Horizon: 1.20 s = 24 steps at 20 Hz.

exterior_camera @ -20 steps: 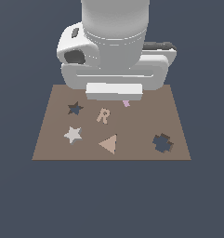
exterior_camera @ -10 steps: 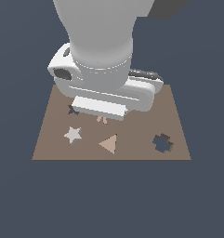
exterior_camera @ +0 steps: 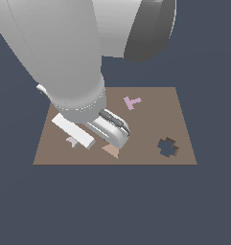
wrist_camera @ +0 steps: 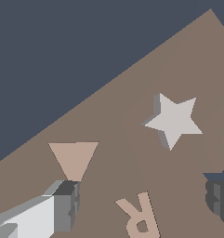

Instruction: Insert a designated object into the corresponding slot on a board.

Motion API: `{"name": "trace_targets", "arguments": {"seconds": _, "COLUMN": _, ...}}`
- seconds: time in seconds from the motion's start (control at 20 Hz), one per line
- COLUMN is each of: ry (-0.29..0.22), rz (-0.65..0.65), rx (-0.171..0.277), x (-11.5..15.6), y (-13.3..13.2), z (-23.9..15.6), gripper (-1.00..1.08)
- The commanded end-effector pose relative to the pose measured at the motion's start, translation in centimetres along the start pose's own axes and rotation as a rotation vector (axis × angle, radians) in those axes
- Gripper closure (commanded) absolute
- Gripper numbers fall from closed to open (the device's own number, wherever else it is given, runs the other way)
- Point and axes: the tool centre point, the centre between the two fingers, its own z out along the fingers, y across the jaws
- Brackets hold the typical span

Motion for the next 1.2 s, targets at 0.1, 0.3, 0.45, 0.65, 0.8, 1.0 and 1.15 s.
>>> {"name": "trace_targets", "arguments": {"seconds": 0.1, "ry": 0.002, "rz": 0.168, "rx": -0.002, "x": 2.0, "y": 1.5, "z": 1.7, "gripper": -0.92}}
{"name": "trace_targets", "arguments": {"seconds": 0.3, "ry": 0.003, "rz": 0.282, "rx": -0.002, "x": 3.1, "y": 2.7, "z": 2.8, "gripper": -0.92}}
{"name": "trace_targets", "arguments": {"seconds": 0.45, "ry": 0.003, "rz": 0.349, "rx": -0.003, "x": 3.7, "y": 3.5, "z": 3.5, "gripper": -0.92}}
{"name": "trace_targets", "arguments": {"seconds": 0.65, "ry": 0.003, "rz": 0.411, "rx": -0.003, "x": 4.2, "y": 4.3, "z": 4.1, "gripper": -0.92}}
{"name": "trace_targets", "arguments": {"seconds": 0.8, "ry": 0.003, "rz": 0.438, "rx": -0.003, "x": 4.4, "y": 4.6, "z": 4.4, "gripper": -0.92}}
{"name": "trace_targets", "arguments": {"seconds": 1.0, "ry": 0.003, "rz": 0.441, "rx": -0.004, "x": 4.4, "y": 4.7, "z": 4.4, "gripper": -0.92}}
{"name": "trace_targets", "arguments": {"seconds": 1.15, "ry": 0.003, "rz": 0.442, "rx": -0.004, "x": 4.4, "y": 4.7, "z": 4.8, "gripper": -0.92}}
